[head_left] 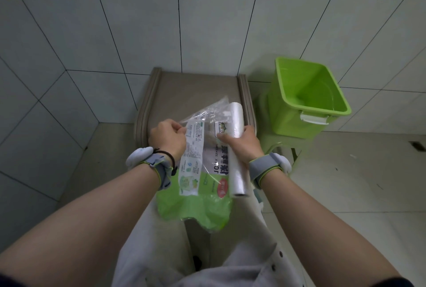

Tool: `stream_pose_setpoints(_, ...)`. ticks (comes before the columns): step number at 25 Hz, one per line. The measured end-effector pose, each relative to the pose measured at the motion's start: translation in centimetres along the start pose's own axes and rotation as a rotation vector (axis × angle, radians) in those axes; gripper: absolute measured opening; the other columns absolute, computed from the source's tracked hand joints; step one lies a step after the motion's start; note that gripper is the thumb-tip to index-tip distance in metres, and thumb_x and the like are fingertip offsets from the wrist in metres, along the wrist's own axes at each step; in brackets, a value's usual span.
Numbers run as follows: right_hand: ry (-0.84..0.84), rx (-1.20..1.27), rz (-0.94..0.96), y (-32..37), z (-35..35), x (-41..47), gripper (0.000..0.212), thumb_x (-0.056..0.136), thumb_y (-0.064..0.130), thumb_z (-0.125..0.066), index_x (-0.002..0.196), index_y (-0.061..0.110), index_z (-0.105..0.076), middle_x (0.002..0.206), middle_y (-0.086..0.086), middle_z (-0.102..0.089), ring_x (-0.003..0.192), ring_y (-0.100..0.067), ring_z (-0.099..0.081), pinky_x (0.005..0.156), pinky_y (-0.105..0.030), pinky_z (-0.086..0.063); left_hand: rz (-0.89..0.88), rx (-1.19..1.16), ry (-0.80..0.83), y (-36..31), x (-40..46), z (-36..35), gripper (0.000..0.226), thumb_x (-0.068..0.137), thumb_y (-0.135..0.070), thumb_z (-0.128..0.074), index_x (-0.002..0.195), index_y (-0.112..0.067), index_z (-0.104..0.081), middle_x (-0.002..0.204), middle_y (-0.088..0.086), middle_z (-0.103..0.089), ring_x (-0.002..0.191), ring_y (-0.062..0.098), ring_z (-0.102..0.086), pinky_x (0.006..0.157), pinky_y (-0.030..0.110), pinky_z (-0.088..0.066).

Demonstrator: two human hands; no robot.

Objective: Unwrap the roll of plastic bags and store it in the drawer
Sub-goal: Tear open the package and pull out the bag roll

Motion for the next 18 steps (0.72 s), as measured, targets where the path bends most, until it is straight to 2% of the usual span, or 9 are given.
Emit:
stream_pose_setpoints(2,0.004,-0.003,0.000,-0.2,0.1,0.1,0.066,0.067,0.039,-0.082,0.115,0.013,-0.046,0.098,-0.003,-0.062,0.078,-0.017,-0.064,0.062,-0.031,-0.052,0.015,-0.007,0.000,0.2,0.2,0.1,0.013,0.087,-0.030,-0.067,0.087,-0.017,-0.071,0.090,0.006,-0.073,0.088,0.027,-0.068,0.077,0.030,-0.051)
stream_pose_setpoints(4,-0.026,-0.043,0.021,-0.2,0.1,0.4,0.049,0.072,0.035,-0.076,0.109,0.013,-0.052,0.095,-0.004,-0.062,0.072,-0.013,-0.060,0.054,-0.026,-0.044,0.042,-0.027,-0.010,0.4,0.5,0.3,0.012,0.087,-0.029,-0.067,0.084,-0.017,-0.070,0.088,0.007,-0.073,0.086,0.027,-0.068,0.076,0.032,-0.052)
stream_pose_setpoints(7,-0.040,-0.022,0.007,-0.3,0.2,0.7,0.048,0.077,0.036,-0.065,0.115,0.009,-0.055,0.100,-0.008,-0.062,0.075,-0.018,-0.059,0.055,-0.025,-0.041,0.059,-0.047,-0.019,0.9,0.7,0.4,0.011,0.086,-0.027,-0.068,0.080,-0.018,-0.068,0.085,0.006,-0.073,0.082,0.025,-0.067,0.072,0.030,-0.049)
stream_pose_setpoints(9,-0.040,0.009,-0.014,-0.2,0.2,0.6,0.050,0.077,0.040,-0.060,0.115,0.009,-0.052,0.102,-0.010,-0.062,0.076,-0.018,-0.060,0.061,-0.030,-0.047,0.063,-0.049,-0.012,1.2,0.8,0.3,0.011,0.086,-0.027,-0.068,0.077,-0.020,-0.067,0.083,0.004,-0.072,0.082,0.024,-0.067,0.072,0.029,-0.050)
stream_pose_setpoints(11,-0.019,0.039,-0.047,-0.3,0.2,0.6,0.054,0.073,0.043,-0.061,0.114,0.008,-0.052,0.105,-0.015,-0.065,0.083,-0.030,-0.066,0.072,-0.042,-0.057,0.068,-0.042,-0.008,1.5,0.8,0.2,0.012,0.086,-0.027,-0.068,0.075,-0.022,-0.066,0.081,0.002,-0.071,0.082,0.023,-0.067,0.071,0.028,-0.047)
stream_pose_setpoints(13,0.038,0.106,-0.072,-0.4,0.6,0.3,0.066,0.067,0.046,-0.074,0.115,0.006,-0.052,0.107,-0.017,-0.068,0.090,-0.037,-0.070,0.079,-0.052,-0.060,0.066,-0.049,-0.005,1.8,1.0,0.2,0.012,0.086,-0.027,-0.068,0.075,-0.023,-0.065,0.081,0.000,-0.070,0.082,0.023,-0.067,0.072,0.029,-0.049)
stream_pose_setpoints(15,0.095,0.125,-0.074,-0.6,0.7,0.2,0.072,0.058,0.044,-0.086,0.113,0.006,-0.059,0.102,-0.017,-0.072,0.088,-0.036,-0.073,0.077,-0.052,-0.061,0.061,-0.050,-0.001,2.0,1.1,0.1,0.010,0.086,-0.028,-0.068,0.077,-0.022,-0.066,0.081,0.000,-0.070,0.082,0.022,-0.067,0.075,0.030,-0.052)
stream_pose_setpoints(18,0.041,0.074,-0.005,-0.9,0.6,0.1,0.035,0.062,0.035,-0.081,0.086,0.014,-0.065,0.087,-0.013,-0.073,0.076,-0.030,-0.073,0.071,-0.045,-0.062,0.061,-0.049,0.007,1.8,0.8,-0.1,0.009,0.086,-0.026,-0.068,0.083,-0.018,-0.070,0.085,0.004,-0.072,0.083,0.023,-0.068,0.075,0.030,-0.051)
Point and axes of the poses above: each hand's wrist, its own x-axis towards the middle knuckle, its own z-axis out of the back of the hand, y = z × x, the point moved 1 cm from there along x, towards the middle knuckle
